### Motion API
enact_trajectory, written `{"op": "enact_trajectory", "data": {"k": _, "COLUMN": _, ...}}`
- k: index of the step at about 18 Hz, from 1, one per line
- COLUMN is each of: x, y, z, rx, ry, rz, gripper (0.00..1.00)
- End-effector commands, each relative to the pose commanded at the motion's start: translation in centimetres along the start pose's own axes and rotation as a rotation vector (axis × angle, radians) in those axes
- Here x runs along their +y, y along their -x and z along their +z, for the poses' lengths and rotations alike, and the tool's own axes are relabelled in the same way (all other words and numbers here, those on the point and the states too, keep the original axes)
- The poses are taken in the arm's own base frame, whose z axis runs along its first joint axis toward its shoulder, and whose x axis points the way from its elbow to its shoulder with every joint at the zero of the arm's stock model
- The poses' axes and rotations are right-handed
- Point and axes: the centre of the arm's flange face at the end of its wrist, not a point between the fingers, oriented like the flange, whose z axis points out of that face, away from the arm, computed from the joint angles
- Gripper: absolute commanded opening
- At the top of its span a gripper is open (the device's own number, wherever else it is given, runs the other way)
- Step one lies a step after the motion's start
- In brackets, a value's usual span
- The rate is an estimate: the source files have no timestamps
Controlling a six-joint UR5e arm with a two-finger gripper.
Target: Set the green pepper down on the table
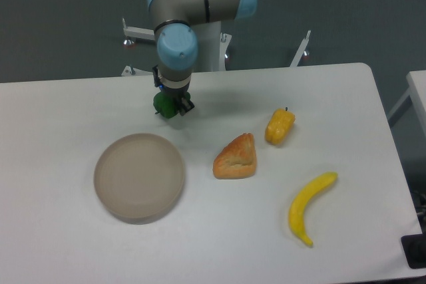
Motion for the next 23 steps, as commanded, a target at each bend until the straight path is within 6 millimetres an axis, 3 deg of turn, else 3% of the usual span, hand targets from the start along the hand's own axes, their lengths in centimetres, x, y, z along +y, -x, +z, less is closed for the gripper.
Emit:
{"op": "enact_trajectory", "data": {"k": 1, "x": -0.1, "y": 0.2, "z": -0.6, "rx": -0.029, "ry": -0.004, "rz": 0.002, "gripper": 1.00}}
{"op": "enact_trajectory", "data": {"k": 4, "x": 0.1, "y": 1.3, "z": -3.1, "rx": -0.091, "ry": -0.007, "rz": 0.009, "gripper": 1.00}}
{"op": "enact_trajectory", "data": {"k": 7, "x": 2.5, "y": 4.4, "z": -7.5, "rx": -0.202, "ry": 0.055, "rz": -0.041, "gripper": 1.00}}
{"op": "enact_trajectory", "data": {"k": 8, "x": 2.8, "y": 4.9, "z": -8.0, "rx": -0.215, "ry": 0.051, "rz": -0.048, "gripper": 1.00}}
{"op": "enact_trajectory", "data": {"k": 12, "x": 6.7, "y": 8.9, "z": -12.6, "rx": -0.276, "ry": 0.018, "rz": -0.069, "gripper": 1.00}}
{"op": "enact_trajectory", "data": {"k": 13, "x": 8.9, "y": 10.6, "z": -13.5, "rx": -0.281, "ry": 0.017, "rz": -0.075, "gripper": 1.00}}
{"op": "enact_trajectory", "data": {"k": 18, "x": 14.4, "y": 16.5, "z": -13.7, "rx": -0.271, "ry": 0.030, "rz": -0.042, "gripper": 1.00}}
{"op": "enact_trajectory", "data": {"k": 22, "x": 16.8, "y": 19.0, "z": -17.6, "rx": -0.187, "ry": 0.008, "rz": -0.043, "gripper": 1.00}}
{"op": "enact_trajectory", "data": {"k": 23, "x": 17.1, "y": 19.2, "z": -17.7, "rx": -0.183, "ry": 0.005, "rz": -0.041, "gripper": 1.00}}
